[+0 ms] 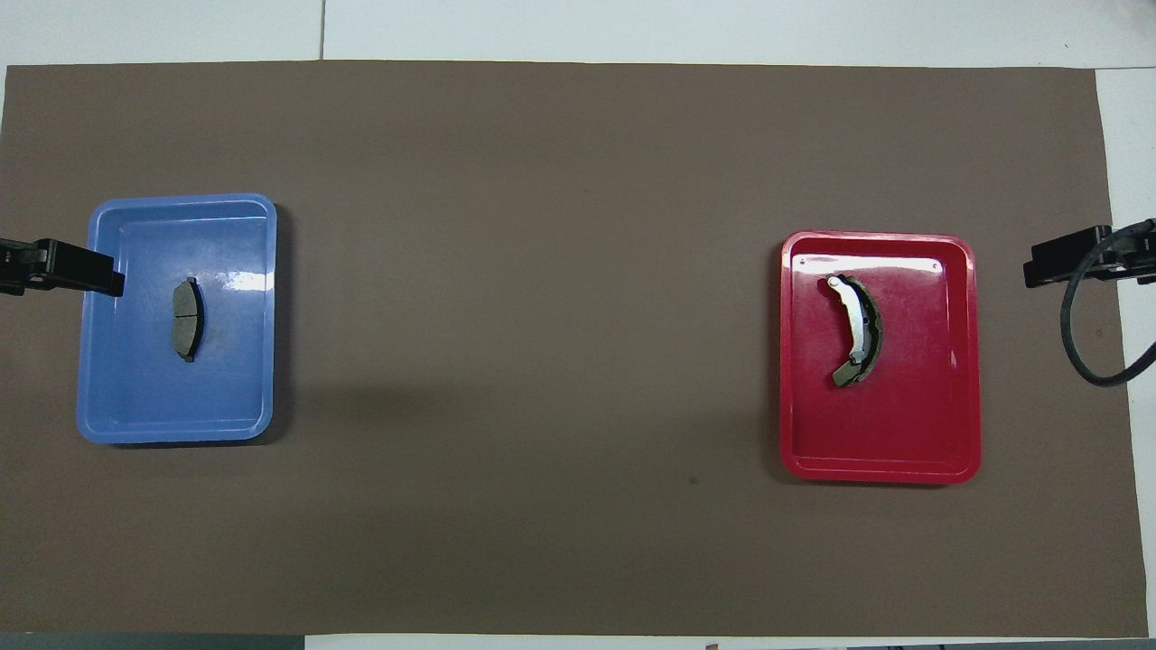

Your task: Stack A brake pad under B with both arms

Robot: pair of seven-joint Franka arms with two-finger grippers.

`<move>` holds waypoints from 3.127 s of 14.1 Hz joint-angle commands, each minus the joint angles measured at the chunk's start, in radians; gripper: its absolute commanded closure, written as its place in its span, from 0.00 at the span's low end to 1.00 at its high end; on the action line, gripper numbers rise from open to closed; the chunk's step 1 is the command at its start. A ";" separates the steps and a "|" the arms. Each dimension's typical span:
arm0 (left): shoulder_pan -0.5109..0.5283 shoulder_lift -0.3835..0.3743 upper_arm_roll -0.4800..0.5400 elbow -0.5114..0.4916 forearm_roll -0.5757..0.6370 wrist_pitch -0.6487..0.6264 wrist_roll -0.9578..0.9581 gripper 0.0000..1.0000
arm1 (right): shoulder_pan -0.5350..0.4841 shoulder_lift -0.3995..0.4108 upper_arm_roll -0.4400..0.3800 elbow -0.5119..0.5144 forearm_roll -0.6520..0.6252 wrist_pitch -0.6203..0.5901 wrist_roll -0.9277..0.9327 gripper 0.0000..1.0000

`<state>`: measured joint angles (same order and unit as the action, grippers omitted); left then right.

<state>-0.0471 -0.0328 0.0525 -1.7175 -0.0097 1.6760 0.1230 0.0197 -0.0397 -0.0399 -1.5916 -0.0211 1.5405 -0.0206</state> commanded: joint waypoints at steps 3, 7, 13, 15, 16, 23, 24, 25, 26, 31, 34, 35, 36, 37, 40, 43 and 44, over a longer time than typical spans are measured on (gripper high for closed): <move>0.021 -0.039 0.006 -0.230 0.011 0.276 0.058 0.00 | -0.006 -0.019 0.005 -0.021 0.012 0.006 0.010 0.00; 0.046 0.059 0.006 -0.287 0.011 0.419 0.076 0.00 | -0.006 -0.019 0.005 -0.021 0.012 0.006 0.010 0.00; 0.096 0.186 0.006 -0.366 0.011 0.616 0.078 0.00 | -0.006 -0.019 0.005 -0.021 0.012 0.006 0.010 0.00; 0.108 0.200 0.006 -0.399 0.011 0.657 0.078 0.01 | -0.006 -0.019 0.005 -0.021 0.012 0.006 0.010 0.00; 0.113 0.214 0.006 -0.410 0.011 0.675 0.078 0.01 | -0.006 -0.019 0.005 -0.022 0.012 0.006 0.010 0.00; 0.144 0.258 0.006 -0.444 0.011 0.725 0.075 0.09 | -0.006 -0.019 0.005 -0.022 0.012 0.006 0.010 0.00; 0.142 0.257 0.006 -0.451 0.011 0.726 0.075 0.13 | -0.006 -0.019 0.005 -0.022 0.012 0.006 0.010 0.00; 0.142 0.255 0.006 -0.458 0.011 0.728 0.073 0.19 | -0.006 -0.019 0.005 -0.022 0.012 0.006 0.010 0.00; 0.142 0.255 0.006 -0.458 0.011 0.726 0.072 0.26 | -0.006 -0.019 0.005 -0.021 0.012 0.006 0.010 0.00; 0.130 0.248 0.004 -0.450 0.011 0.725 0.067 0.91 | -0.006 -0.019 0.005 -0.021 0.012 0.006 0.010 0.00; 0.128 0.206 0.003 -0.442 0.011 0.714 0.075 0.99 | -0.006 -0.019 0.005 -0.022 0.012 0.006 0.010 0.00; 0.128 0.191 0.003 -0.433 0.011 0.708 0.075 0.99 | -0.006 -0.019 0.005 -0.021 0.012 0.006 0.010 0.00; 0.128 0.176 0.000 -0.421 0.011 0.694 0.073 0.99 | -0.006 -0.019 0.005 -0.022 0.012 0.006 0.010 0.00; 0.127 0.163 -0.005 -0.400 0.011 0.658 0.070 0.99 | -0.006 -0.019 0.005 -0.021 0.012 0.006 0.010 0.00; 0.047 0.148 -0.005 -0.285 0.010 0.486 0.035 0.99 | -0.006 -0.019 0.005 -0.022 0.012 0.006 0.010 0.00; -0.098 0.149 -0.002 -0.257 0.010 0.442 -0.133 0.99 | -0.006 -0.019 0.005 -0.022 0.012 0.006 0.010 0.00; -0.152 0.149 -0.005 -0.260 0.010 0.445 -0.204 0.99 | -0.006 -0.019 0.005 -0.022 0.012 0.006 0.010 0.00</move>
<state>-0.1067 0.1120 0.0364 -1.9819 -0.0097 2.1375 0.0279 0.0197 -0.0397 -0.0399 -1.5919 -0.0211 1.5405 -0.0206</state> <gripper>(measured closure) 0.604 0.000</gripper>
